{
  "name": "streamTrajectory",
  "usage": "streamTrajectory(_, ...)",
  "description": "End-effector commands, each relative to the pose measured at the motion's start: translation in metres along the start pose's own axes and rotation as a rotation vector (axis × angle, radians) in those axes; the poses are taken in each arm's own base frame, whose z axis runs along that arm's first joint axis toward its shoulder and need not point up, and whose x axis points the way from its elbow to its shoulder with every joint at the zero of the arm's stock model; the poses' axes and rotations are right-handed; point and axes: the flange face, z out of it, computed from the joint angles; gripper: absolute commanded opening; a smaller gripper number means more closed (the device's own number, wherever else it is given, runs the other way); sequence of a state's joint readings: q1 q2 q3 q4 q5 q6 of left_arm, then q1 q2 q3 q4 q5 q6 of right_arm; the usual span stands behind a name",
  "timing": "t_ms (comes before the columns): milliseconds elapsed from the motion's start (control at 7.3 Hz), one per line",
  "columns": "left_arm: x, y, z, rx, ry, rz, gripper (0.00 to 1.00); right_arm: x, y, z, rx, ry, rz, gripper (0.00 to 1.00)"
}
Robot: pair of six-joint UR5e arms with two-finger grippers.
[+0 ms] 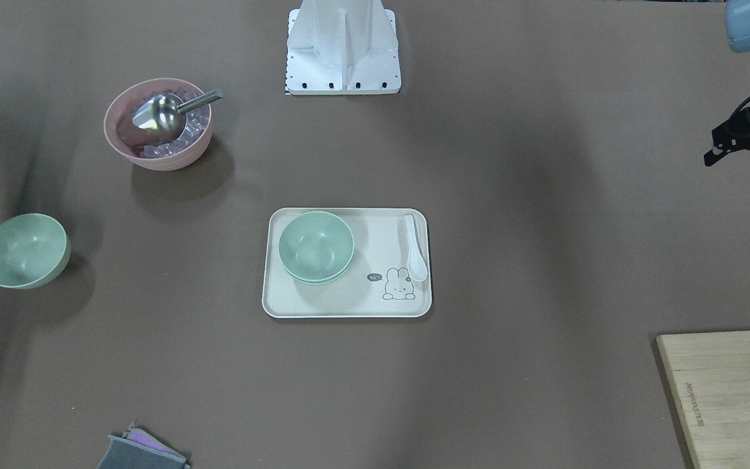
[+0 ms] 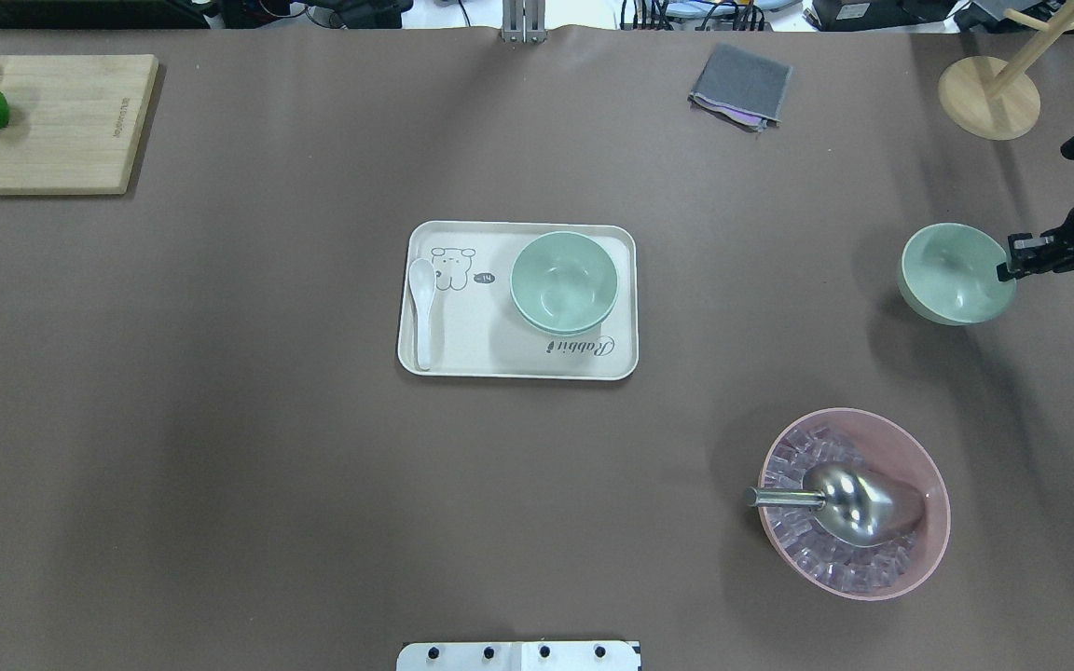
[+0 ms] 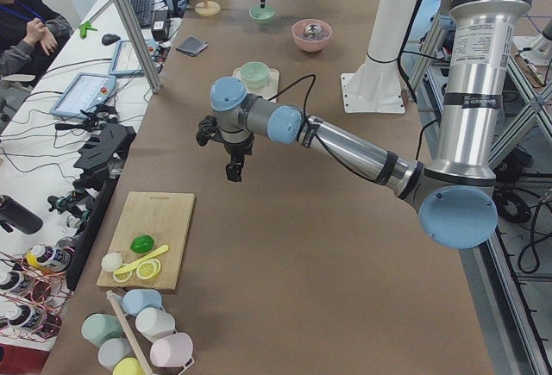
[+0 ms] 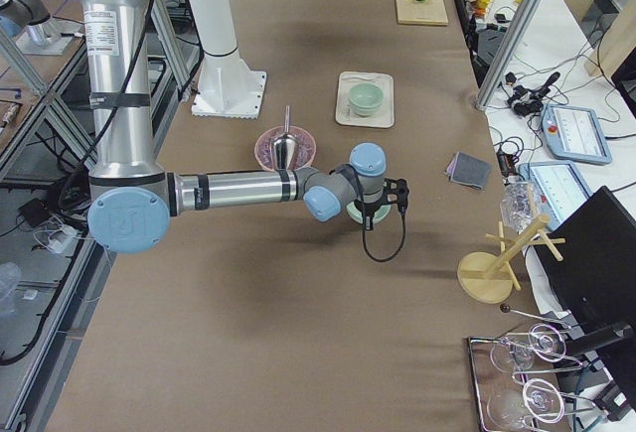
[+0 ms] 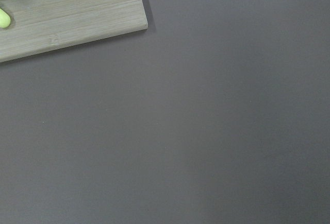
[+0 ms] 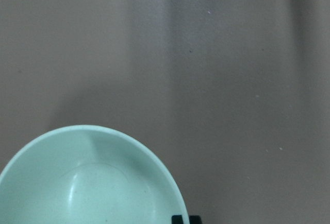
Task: Stack green bowls together
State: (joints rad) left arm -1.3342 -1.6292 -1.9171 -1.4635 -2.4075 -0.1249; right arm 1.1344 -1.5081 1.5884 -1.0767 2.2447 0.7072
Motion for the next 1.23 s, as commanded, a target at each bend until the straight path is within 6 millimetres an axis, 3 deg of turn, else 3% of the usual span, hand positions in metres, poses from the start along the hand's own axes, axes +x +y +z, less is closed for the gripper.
streamTrajectory(0, -0.044, 0.017, -0.014, 0.019, -0.025, 0.029, 0.99, -0.055, -0.031, -0.029, -0.012, 0.01, 0.015, 0.0)
streamTrajectory(411, -0.131, 0.057, -0.028, 0.031, -0.055, 0.091, 0.99, -0.142, -0.056, -0.088, -0.037, 0.017, 0.032, 0.0)
streamTrajectory(548, -0.135, 0.059, -0.029, 0.03, -0.054, 0.086, 0.99, -0.171, -0.064, -0.101, -0.042, -0.008, 0.044, 0.0)
streamTrajectory(685, -0.136, 0.061, -0.027, 0.027, -0.051, 0.082, 0.99, -0.212, -0.061, -0.102, -0.05, -0.035, 0.088, 0.0)
streamTrajectory(1096, -0.136, 0.061, -0.025, 0.024, -0.047, 0.073, 0.99, -0.324, -0.038, -0.088, -0.069, -0.077, 0.198, 0.0)
